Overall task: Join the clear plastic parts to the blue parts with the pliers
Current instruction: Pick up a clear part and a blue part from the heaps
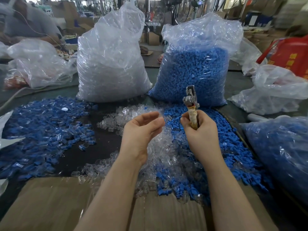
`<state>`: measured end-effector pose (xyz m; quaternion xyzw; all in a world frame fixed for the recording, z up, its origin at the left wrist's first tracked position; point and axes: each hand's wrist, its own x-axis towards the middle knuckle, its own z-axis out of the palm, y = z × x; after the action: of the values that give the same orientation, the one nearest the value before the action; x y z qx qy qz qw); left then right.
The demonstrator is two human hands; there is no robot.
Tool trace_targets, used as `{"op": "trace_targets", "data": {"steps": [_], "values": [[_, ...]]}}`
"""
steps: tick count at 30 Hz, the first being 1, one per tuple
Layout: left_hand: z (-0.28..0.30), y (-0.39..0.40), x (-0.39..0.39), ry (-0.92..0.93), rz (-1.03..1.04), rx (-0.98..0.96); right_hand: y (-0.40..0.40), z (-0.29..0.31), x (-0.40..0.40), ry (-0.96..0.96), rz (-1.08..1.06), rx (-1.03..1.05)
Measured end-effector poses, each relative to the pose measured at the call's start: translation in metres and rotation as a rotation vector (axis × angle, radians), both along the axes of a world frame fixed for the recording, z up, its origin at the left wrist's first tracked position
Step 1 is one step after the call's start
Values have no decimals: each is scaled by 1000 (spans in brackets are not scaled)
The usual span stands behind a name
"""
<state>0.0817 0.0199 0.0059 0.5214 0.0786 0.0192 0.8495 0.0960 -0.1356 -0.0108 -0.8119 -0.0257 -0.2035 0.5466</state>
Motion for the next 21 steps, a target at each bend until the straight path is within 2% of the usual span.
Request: {"op": "trace_targets", "data": {"steps": [7,15,21], "values": [[3,-1,-1,28,17,-24,12,6,-6,-88,69,61],[7,-6,-5,-38,21,171,20,6,-9,-136,84,48],[11,-13,-8,-104,86,220,23,5,-11,-179,25,0]]}}
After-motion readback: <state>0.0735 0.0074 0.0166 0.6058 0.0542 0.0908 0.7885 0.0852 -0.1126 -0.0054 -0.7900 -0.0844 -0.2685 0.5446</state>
